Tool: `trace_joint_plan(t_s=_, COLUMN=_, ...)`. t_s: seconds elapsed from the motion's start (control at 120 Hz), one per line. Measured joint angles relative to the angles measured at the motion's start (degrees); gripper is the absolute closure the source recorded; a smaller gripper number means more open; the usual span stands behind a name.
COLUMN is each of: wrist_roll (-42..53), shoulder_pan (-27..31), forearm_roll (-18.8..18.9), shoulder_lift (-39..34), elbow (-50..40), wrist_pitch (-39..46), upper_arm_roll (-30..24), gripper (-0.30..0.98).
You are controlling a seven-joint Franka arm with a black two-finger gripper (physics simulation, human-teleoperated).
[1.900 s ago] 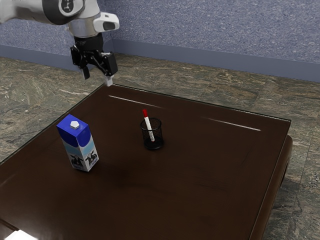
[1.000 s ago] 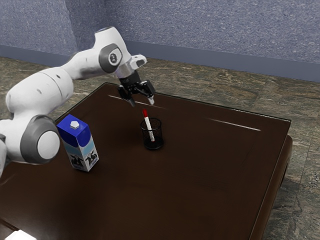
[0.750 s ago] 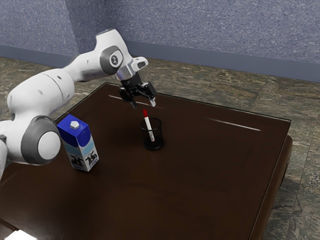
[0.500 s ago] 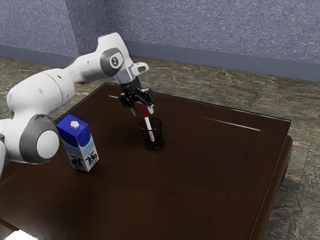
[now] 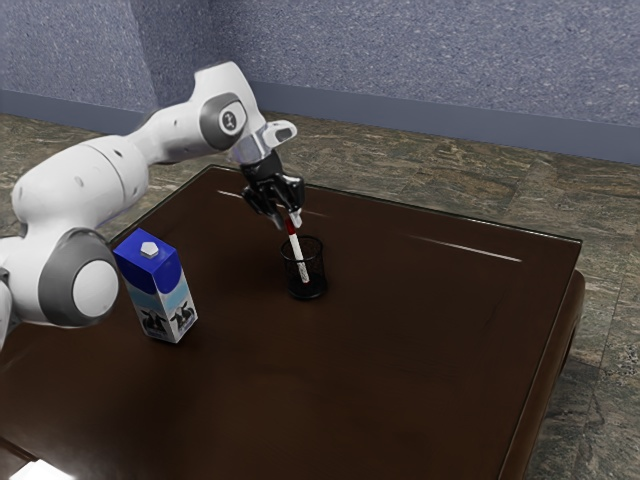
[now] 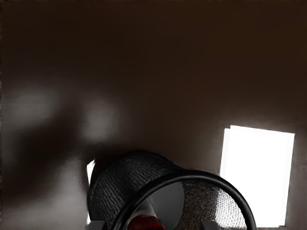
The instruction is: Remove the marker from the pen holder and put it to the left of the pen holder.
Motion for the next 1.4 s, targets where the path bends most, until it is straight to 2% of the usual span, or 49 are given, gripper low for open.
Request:
trace_joint_plan(t_s=0.383, wrist_roll=-0.1, shoulder_pan=0.0, forearm_roll=0.3, shoulder_lift=-0.3, elbow=-0.6, wrist_pitch=1.9, upper_arm_roll=-0.1, gripper=0.73)
trace_joint_plan(t_s=0.617, wrist_roll=-0.3, shoulder_pan=0.0, forearm_roll=2.2, shoulder_lift=-11.0, elbow=-0.7, wrist_pitch=-0.9, upper_arm_roll=0.3, gripper=0.77)
trace_joint_plan(t_s=0.8, wrist_roll=-0.2, shoulder_pan=0.0, forearm_roll=7.5, shoulder_lift=-13.5, elbow=-0.7, wrist_pitch=-7.3, upper_arm_roll=2.6, gripper=0.78)
trace_joint_plan(t_s=0.933, wrist_roll=-0.2, shoulder_pan=0.1, forearm_roll=9.1, shoulder_lift=-11.7, elbow=-1.5, wrist_pitch=-12.2, upper_arm_roll=6.0, gripper=0.79)
trace_joint_plan(t_s=1.025, wrist_roll=-0.1, shoulder_pan=0.1, forearm_roll=9.5, shoulder_lift=-4.6, elbow=7.3, wrist_pitch=-15.7, upper_arm_roll=6.2, gripper=0.79)
trace_joint_plan(t_s=1.092, wrist_roll=-0.1, shoulder_pan=0.4, forearm_roll=9.6, shoulder_lift=-2.2, elbow=10.2, wrist_pitch=-17.9, upper_arm_roll=6.4, gripper=0.79)
trace_joint_plan(t_s=1.4, wrist_roll=-0.1, shoulder_pan=2.8, forearm_roll=8.5, shoulder_lift=-0.4, elbow=10.6, wrist_pitch=-29.5, upper_arm_roll=6.7, gripper=0.79)
